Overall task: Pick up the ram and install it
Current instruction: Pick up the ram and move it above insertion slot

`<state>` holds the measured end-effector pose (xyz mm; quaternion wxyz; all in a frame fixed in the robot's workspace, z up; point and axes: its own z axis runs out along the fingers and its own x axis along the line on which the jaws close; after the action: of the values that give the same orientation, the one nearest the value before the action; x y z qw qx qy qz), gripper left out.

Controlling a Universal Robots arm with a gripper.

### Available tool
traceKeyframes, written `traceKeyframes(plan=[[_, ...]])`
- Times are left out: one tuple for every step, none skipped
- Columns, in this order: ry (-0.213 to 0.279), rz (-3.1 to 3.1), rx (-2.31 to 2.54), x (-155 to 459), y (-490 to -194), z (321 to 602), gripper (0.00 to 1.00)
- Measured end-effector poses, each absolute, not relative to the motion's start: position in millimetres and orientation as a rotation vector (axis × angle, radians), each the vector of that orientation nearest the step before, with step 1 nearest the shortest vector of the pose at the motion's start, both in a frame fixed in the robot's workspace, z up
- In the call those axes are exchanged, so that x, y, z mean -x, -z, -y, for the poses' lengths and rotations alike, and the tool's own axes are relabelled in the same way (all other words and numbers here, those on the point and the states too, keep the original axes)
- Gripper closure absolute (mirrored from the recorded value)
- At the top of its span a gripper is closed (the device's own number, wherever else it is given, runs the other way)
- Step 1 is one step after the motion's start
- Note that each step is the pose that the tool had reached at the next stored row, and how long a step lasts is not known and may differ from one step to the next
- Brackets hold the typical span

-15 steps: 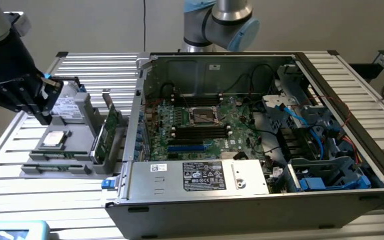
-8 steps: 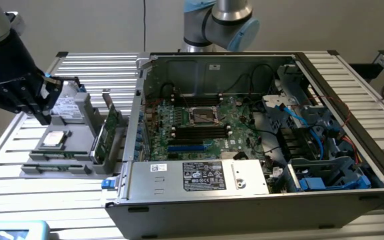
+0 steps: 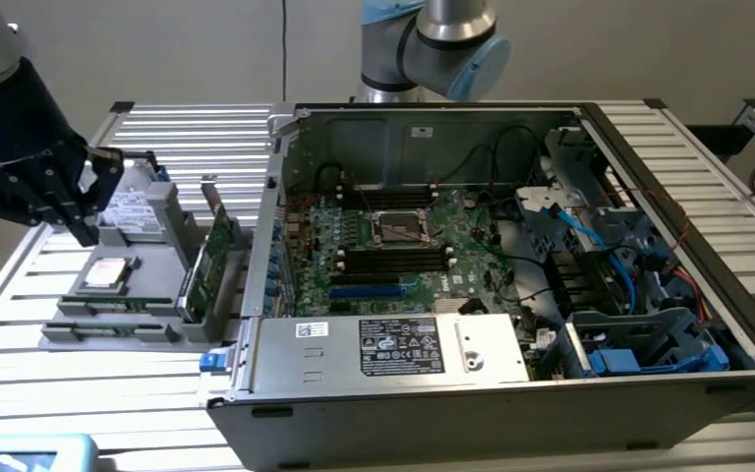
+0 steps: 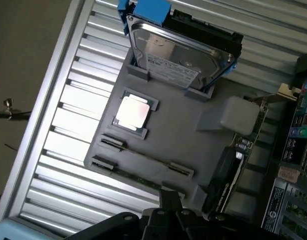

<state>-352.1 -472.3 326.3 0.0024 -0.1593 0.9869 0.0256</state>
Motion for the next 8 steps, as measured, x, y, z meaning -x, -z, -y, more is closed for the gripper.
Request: traceKeyframes(plan=[[-0.08, -3.092, 0.528, 352.1, -326.2, 472.3, 0.89], [-0.08, -3.087, 0.556, 352.1, -326.1, 472.3, 0.89], [-0.081, -3.082, 0.584, 352.1, -326.1, 472.3, 0.89], [-0.081, -3.077, 0.613, 352.1, -326.1, 472.3, 0.89], [-0.081, -3.072, 0.64, 352.1, -326.1, 472.3, 0.89], [-0.081, -3.067, 0.667, 352.1, -326.0, 472.3, 0.89], [-0.081, -3.061, 0.695, 352.1, -325.9, 472.3, 0.89], [-0.081, -3.055, 0.724, 352.1, -325.9, 472.3, 0.89]])
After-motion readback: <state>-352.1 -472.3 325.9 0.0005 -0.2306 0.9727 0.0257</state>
